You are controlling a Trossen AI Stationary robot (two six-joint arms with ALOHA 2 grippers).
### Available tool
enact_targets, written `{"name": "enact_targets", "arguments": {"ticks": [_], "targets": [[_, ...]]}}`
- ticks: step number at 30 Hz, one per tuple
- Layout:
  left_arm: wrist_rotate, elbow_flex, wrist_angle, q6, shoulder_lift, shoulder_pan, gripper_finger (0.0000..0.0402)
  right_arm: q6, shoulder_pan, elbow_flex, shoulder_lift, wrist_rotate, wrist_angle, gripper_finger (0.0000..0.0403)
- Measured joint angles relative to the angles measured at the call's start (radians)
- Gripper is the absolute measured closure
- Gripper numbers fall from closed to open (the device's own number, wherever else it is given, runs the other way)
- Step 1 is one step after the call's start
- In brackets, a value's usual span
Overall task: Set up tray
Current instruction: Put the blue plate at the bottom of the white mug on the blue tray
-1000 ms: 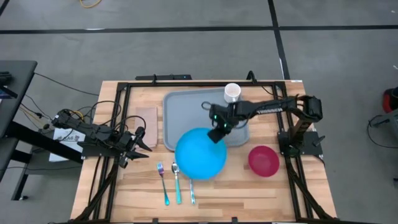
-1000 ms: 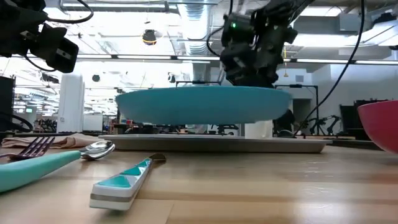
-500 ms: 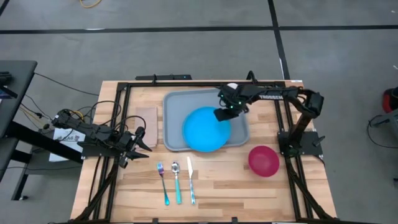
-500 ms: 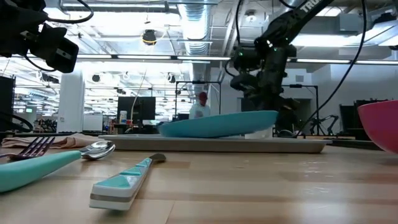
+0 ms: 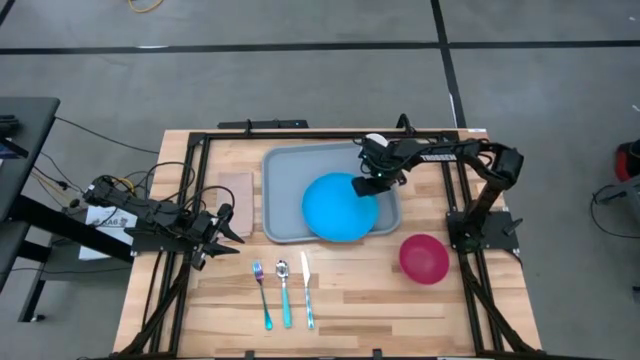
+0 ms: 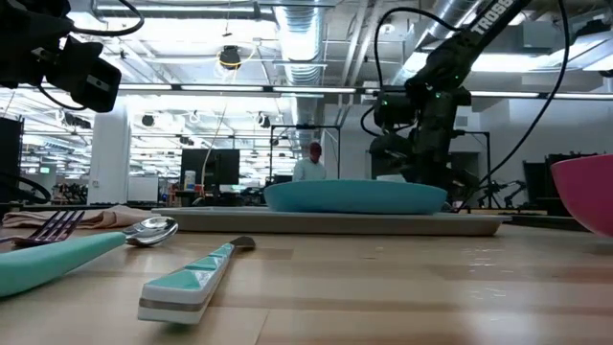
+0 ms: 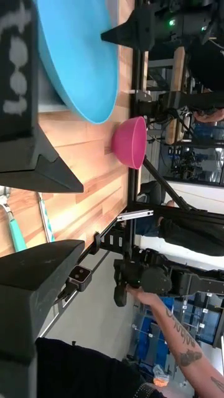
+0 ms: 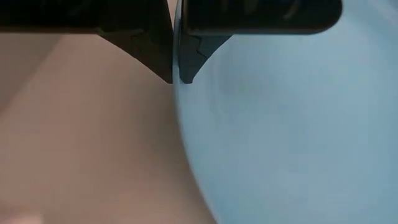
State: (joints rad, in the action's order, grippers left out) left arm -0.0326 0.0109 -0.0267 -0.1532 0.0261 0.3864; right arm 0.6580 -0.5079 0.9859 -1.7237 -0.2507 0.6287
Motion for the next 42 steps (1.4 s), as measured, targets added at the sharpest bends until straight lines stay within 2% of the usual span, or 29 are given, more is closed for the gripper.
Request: {"name": "enact_targets", "arguments": {"ticks": [10, 17, 23, 26, 36, 42], "targets": [[0.0, 0.0, 0.0, 0.0, 0.0, 0.0, 0.0281, -0.044, -0.054, -0.002, 0.091, 0.071, 0.027, 0.0402], [0.0, 0.0, 0.0, 0.0, 0.0, 0.0, 0.0281, -0.098, -0.073, -0.014, 0.121, 0.082, 0.085, 0.0403], [0.0, 0.0, 0.0, 0.0, 0.0, 0.0, 0.0281, -0.08, -0.085, -0.118, 0.164, 0.089, 0.05, 0.0403], [0.0, 0.0, 0.0, 0.0, 0.0, 0.0, 0.0281, -0.052, -0.085, -0.162, 0.197, 0.074, -0.033, 0.04], [0.0, 0.0, 0.0, 0.0, 0.0, 0.0, 0.0281, -0.032, -0.107, -0.167, 0.225, 0.097, -0.027, 0.0401], [0.0, 0.0, 0.0, 0.0, 0.0, 0.0, 0.0281, -0.038, -0.117, -0.167, 0.223, 0.101, 0.001, 0.038]]}}
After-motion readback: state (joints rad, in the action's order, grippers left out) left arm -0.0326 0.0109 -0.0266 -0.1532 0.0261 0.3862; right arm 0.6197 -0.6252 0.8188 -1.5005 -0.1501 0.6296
